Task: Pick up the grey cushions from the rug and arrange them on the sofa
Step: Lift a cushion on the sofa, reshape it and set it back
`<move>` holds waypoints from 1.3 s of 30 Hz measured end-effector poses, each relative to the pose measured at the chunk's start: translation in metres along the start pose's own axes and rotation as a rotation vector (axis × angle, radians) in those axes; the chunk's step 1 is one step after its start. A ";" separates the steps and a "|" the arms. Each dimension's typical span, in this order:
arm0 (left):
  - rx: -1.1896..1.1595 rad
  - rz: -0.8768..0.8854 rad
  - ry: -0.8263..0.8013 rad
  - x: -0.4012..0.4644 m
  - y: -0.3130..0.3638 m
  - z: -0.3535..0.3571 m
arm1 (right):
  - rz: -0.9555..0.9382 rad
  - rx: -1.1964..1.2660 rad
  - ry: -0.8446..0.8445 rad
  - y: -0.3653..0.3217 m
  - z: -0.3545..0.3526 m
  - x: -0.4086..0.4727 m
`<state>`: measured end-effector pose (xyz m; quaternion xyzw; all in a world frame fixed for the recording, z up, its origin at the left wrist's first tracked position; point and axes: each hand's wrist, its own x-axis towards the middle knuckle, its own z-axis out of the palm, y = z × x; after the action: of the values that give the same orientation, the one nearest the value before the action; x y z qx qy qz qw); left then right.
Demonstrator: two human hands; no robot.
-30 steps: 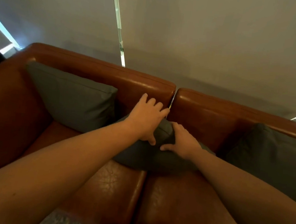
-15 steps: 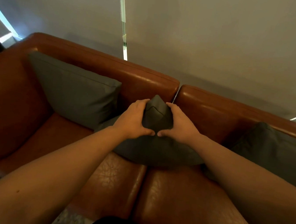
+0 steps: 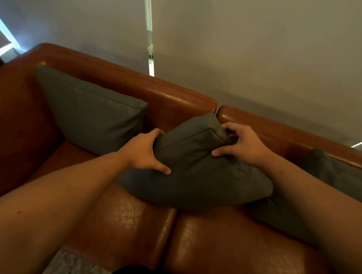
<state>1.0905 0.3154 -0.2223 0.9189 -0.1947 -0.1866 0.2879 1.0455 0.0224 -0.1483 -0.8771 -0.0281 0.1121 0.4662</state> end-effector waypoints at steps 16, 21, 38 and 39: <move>0.430 0.116 -0.165 0.007 0.047 0.086 | 0.331 -0.178 0.031 0.095 0.002 -0.046; 0.450 0.074 -0.253 -0.011 0.006 0.094 | 0.467 -0.494 -0.094 0.123 0.003 -0.055; 0.400 0.128 -0.095 -0.019 -0.004 0.098 | -0.217 -0.819 -0.351 0.069 0.146 0.004; 0.398 0.145 -0.097 -0.022 -0.008 0.097 | -0.245 -0.832 -0.368 0.072 0.144 0.006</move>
<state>1.0298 0.2871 -0.2961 0.9312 -0.3067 -0.1673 0.1037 1.0152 0.0994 -0.2863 -0.9452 -0.2561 0.1893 0.0721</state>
